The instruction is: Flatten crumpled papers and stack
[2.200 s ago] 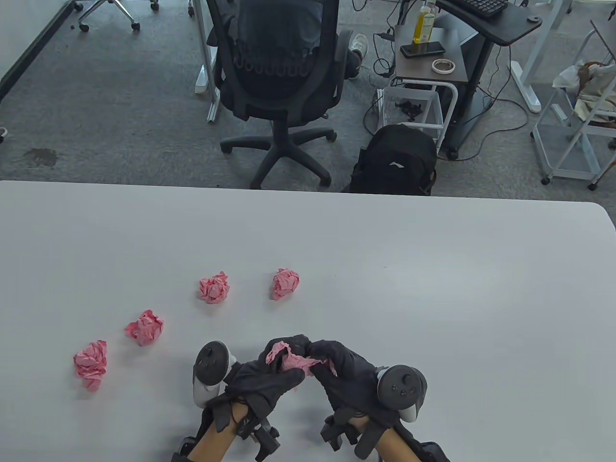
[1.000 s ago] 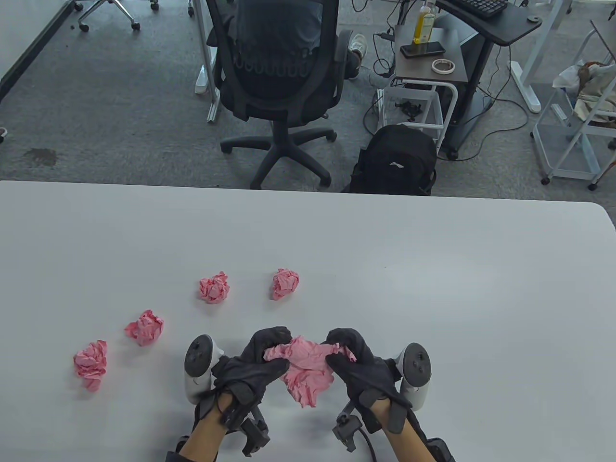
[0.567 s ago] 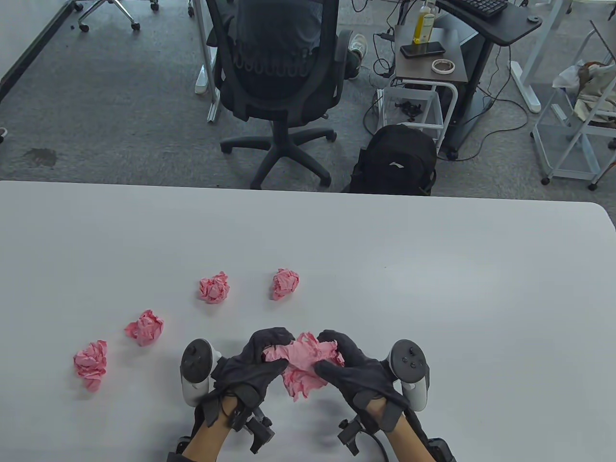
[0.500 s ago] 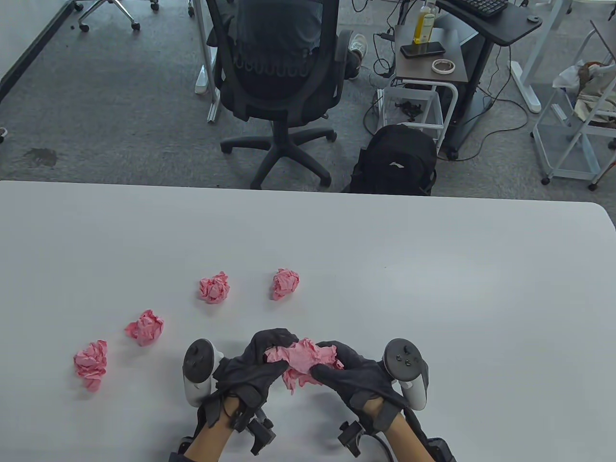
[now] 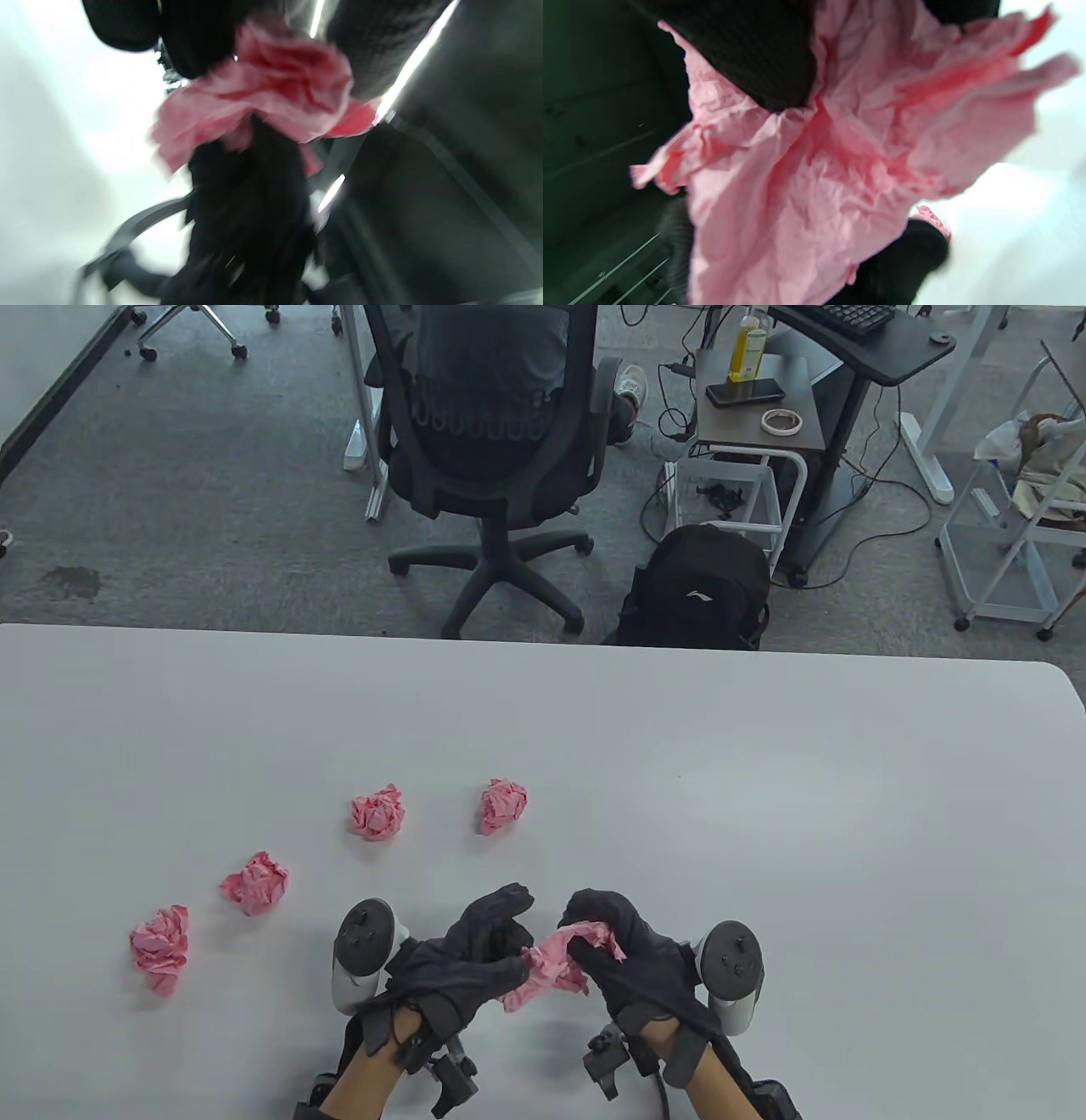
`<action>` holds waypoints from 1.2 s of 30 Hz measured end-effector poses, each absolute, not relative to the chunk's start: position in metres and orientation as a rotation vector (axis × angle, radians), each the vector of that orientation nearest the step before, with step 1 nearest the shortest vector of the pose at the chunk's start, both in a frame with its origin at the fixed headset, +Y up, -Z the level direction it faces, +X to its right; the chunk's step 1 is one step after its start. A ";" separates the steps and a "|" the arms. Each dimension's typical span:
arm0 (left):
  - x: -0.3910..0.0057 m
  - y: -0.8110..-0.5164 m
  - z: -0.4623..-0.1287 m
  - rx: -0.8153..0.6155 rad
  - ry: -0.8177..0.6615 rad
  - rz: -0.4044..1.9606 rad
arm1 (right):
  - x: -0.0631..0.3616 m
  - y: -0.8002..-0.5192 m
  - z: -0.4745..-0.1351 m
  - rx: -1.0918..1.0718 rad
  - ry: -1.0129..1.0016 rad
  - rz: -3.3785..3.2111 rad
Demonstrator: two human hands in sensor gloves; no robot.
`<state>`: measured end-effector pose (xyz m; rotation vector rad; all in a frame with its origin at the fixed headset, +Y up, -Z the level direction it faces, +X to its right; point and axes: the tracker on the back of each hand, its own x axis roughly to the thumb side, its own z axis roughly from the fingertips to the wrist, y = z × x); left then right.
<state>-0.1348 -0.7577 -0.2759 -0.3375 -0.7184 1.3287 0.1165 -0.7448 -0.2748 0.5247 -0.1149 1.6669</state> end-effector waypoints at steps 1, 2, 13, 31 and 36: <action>-0.133 -0.757 -0.275 -0.337 -0.723 1.278 | 0.116 -0.744 -0.274 0.526 -0.130 1.677; -0.130 -0.757 -0.274 -0.316 -0.726 1.213 | 0.116 -0.742 -0.272 0.516 -0.148 1.704; -0.128 -0.754 -0.272 -0.184 -0.658 1.219 | 0.115 -0.735 -0.266 0.502 -0.305 1.976; -0.155 -0.761 -0.280 -0.107 -0.482 1.583 | 0.125 -0.753 -0.284 0.356 0.035 1.559; -0.155 -0.760 -0.280 -0.099 -0.503 1.582 | 0.127 -0.752 -0.283 0.354 0.049 1.595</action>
